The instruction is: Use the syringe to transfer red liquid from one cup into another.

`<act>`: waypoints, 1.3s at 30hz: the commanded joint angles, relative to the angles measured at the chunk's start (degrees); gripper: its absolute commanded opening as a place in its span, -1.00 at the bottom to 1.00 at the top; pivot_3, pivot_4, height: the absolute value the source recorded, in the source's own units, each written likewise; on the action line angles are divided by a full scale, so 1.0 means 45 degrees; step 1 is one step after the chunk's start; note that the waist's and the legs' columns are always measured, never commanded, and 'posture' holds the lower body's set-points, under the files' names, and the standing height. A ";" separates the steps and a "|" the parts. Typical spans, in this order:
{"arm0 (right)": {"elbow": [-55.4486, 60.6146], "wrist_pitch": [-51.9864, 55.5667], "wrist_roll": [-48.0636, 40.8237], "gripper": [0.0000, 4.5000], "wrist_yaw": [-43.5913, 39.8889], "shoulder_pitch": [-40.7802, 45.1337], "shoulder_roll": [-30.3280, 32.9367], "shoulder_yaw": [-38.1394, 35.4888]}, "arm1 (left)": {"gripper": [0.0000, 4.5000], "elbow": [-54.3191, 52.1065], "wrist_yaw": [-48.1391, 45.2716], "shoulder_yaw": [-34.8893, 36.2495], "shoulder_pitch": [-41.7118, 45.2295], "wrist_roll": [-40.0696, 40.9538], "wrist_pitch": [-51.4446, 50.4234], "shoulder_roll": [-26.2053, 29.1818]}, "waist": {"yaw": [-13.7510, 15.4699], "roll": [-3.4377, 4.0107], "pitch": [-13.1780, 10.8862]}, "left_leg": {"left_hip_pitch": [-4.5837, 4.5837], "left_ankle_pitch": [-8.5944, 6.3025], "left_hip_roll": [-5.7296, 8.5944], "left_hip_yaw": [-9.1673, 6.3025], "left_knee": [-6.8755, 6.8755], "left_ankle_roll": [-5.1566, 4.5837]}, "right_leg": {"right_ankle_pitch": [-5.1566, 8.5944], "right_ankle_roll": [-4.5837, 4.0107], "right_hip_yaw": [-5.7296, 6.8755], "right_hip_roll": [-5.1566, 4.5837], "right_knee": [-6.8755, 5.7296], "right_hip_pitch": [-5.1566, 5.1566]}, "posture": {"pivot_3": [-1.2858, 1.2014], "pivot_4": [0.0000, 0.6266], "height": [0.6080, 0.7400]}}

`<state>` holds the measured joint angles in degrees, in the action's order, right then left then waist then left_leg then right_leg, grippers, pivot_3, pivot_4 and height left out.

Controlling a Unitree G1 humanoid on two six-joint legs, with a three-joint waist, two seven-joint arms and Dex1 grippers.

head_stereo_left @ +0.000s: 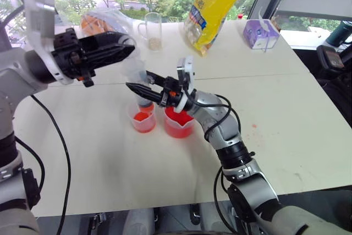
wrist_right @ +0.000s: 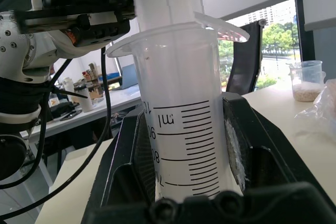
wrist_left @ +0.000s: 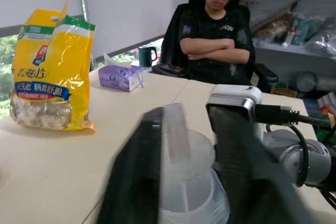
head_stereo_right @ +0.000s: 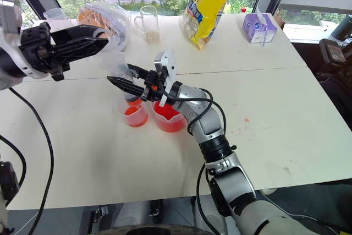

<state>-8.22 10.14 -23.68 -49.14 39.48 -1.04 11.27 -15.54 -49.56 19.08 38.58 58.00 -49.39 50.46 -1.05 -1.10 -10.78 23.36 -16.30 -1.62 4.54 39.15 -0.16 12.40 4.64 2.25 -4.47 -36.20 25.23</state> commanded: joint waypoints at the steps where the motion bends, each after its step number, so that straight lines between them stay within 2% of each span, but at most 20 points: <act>1: 0.0436 -0.0177 -0.0056 -0.37 0.0009 0.0200 -0.0128 -0.0075 | -0.99 -0.0252 -0.0081 0.0112 0.0080 0.0058 0.0290 -0.0029 | 0.0001 0.0000 0.0000 | 0.0000 0.0000 0.0000 0.0000 0.0000 0.0000 | 0.0000 0.0000 0.0000 0.0000 0.0000 0.0000 | 0.03 -0.52 1.00; 18: 0.0708 0.0101 -0.0586 -0.37 0.0645 0.1659 -0.0425 -0.0974 | -0.99 -0.0982 -0.0616 -0.0968 -0.1592 -0.0992 0.1032 0.0124 | -0.0001 0.0001 -0.0001 | 0.0000 0.0000 -0.0002 0.0001 -0.0001 0.0000 | 0.0000 -0.0001 0.0000 -0.0001 0.0001 0.0002 | 0.03 -0.52 1.00; 30: 0.1039 0.0608 -0.1006 -0.37 0.1034 0.2213 -0.0634 -0.1385 | -0.99 -0.1191 -0.0639 -0.1045 -0.2105 -0.0935 0.1103 0.0172 | -0.0005 0.0001 0.0000 | 0.0001 -0.0001 -0.0002 0.0001 -0.0002 -0.0001 | 0.0000 -0.0001 0.0000 -0.0002 0.0003 0.0003 | 0.03 -0.52 1.00; 35: 0.1064 0.0702 -0.0928 -0.37 0.0923 0.1956 -0.0688 -0.1183 | -0.99 -0.0846 -0.0284 -0.0773 -0.1641 -0.0373 0.0634 0.0186 | 0.0004 0.0001 0.0000 | 0.0002 -0.0001 -0.0002 0.0001 -0.0002 -0.0002 | 0.0000 -0.0001 0.0001 -0.0002 0.0002 0.0002 | 0.03 -0.52 1.00; 36: 0.1063 0.0732 -0.0919 -0.37 0.0908 0.1882 -0.0717 -0.1121 | -0.62 -0.0742 -0.0213 -0.0696 -0.1525 -0.0234 0.0509 0.0191 | 0.0001 0.0001 0.0000 | 0.0001 -0.0001 -0.0002 0.0001 -0.0002 -0.0002 | 0.0000 -0.0001 0.0000 -0.0002 0.0003 0.0002 | 0.03 -0.52 1.00; 38: 0.1053 0.0831 -0.0924 -0.37 0.0940 0.1718 -0.0826 -0.1030 | -0.33 -0.0575 -0.0155 -0.0547 -0.1381 -0.0100 0.0335 0.0244 | 0.0009 0.0000 0.0000 | 0.0003 -0.0001 -0.0002 -0.0001 -0.0002 -0.0001 | 0.0000 -0.0001 0.0001 -0.0002 0.0003 0.0003 | 0.03 -0.52 1.00; 39: 0.1043 0.0866 -0.0901 -0.37 0.0928 0.1626 -0.0871 -0.0969 | -0.07 -0.0514 -0.0102 -0.0475 -0.1323 -0.0107 0.0307 0.0271 | 0.0010 0.0000 0.0000 | 0.0003 -0.0001 -0.0002 -0.0001 -0.0002 -0.0002 | 0.0000 -0.0001 0.0001 -0.0002 0.0002 0.0002 | 0.03 -0.52 1.00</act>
<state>-8.71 15.85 -24.86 -45.37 44.01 -2.52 8.05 -17.21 -49.46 18.93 32.85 56.63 -45.69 51.19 -1.00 -1.10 -10.78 23.37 -16.31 -1.63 4.54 39.15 -0.17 12.40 4.63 2.25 -4.48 -36.19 25.24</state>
